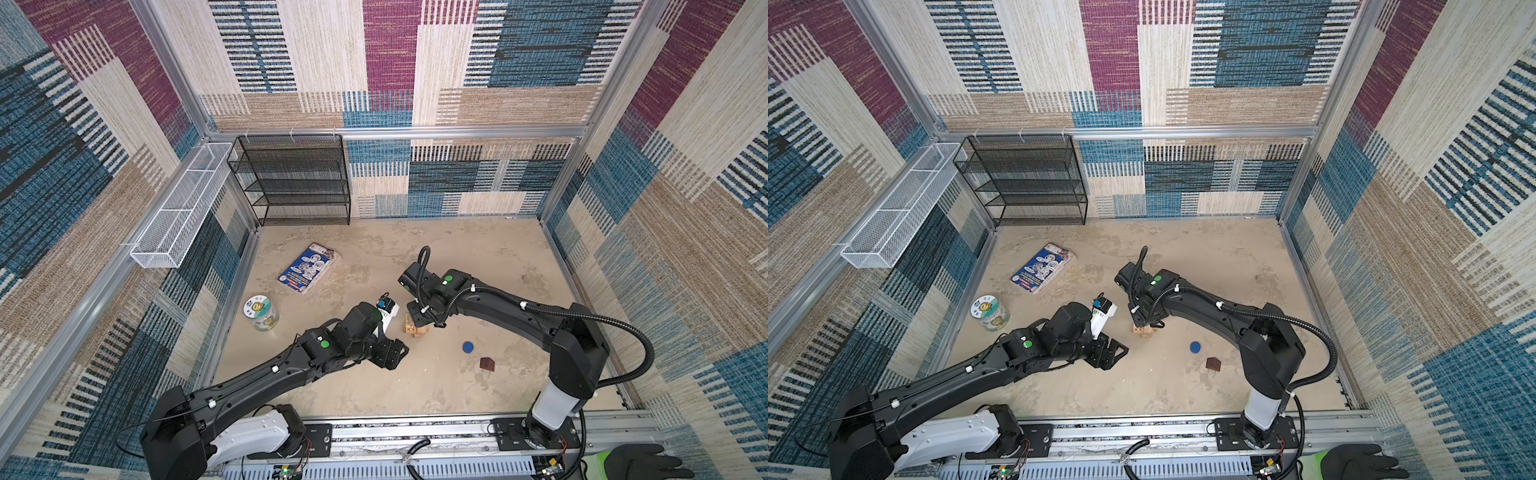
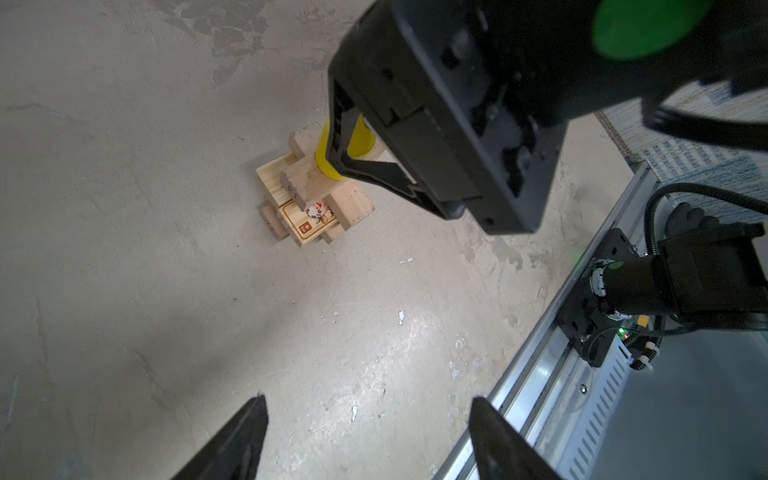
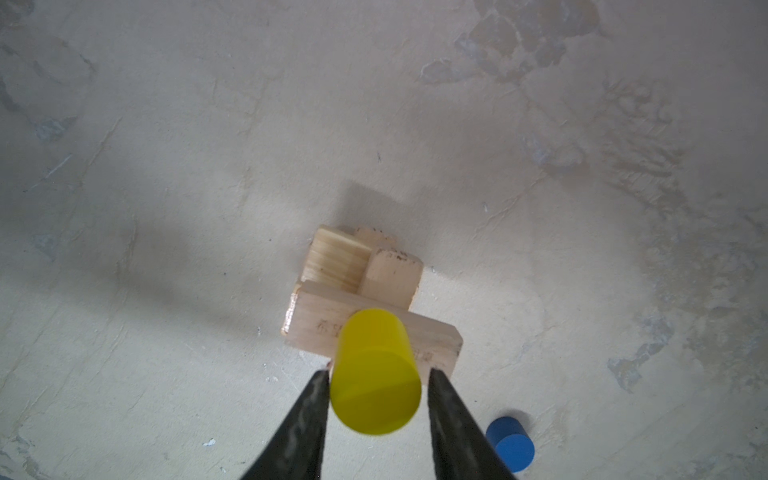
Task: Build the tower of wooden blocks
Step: 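Open the right gripper and raise it off the yellow cylinder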
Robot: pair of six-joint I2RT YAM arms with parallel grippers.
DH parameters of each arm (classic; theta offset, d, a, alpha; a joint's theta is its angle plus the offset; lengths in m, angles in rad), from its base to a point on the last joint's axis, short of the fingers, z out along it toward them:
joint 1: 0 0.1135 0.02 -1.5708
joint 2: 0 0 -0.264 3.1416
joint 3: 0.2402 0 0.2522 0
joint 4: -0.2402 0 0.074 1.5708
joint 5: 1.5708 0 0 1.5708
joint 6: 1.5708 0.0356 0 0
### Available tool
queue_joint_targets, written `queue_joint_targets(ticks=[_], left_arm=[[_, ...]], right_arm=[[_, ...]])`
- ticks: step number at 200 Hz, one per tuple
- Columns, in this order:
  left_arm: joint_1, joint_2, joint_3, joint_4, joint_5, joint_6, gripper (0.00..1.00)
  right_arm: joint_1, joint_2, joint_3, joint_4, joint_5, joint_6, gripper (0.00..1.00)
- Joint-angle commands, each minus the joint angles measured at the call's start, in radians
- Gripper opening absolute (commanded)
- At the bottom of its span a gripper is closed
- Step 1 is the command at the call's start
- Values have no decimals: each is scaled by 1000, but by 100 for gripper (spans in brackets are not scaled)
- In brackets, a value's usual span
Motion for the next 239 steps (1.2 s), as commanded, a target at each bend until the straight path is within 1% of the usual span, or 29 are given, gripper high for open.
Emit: queue_joint_targets(ticks=[1, 23, 31, 49, 109, 146, 176, 214, 239], left_arm=[[0, -5, 1, -19, -14, 22, 81], [0, -5, 1, -16, -14, 22, 81], [0, -5, 1, -18, -14, 22, 81], [0, -6, 1, -17, -14, 23, 81], [0, -9, 10, -28, -20, 29, 81], [0, -13, 31, -50, -30, 39, 81], [0, -14, 50, -60, -34, 44, 80], [0, -7, 81, -71, -35, 46, 80], [0, 7, 112, -84, -30, 39, 80]], right_arm=[[-1, -10, 6, 7, 13, 6, 48], [0, -18, 4, 11, 2, 4, 49], [0, -21, 7, 11, 1, 4, 54], [0, -31, 8, 11, 2, 7, 57], [0, -74, 21, 15, 19, 18, 58], [0, -142, 21, 43, 40, 31, 57], [-2, -215, -9, 77, 66, 45, 52], [-13, -339, -88, 143, 109, 72, 47], [-26, -434, -168, 204, 116, 86, 45]])
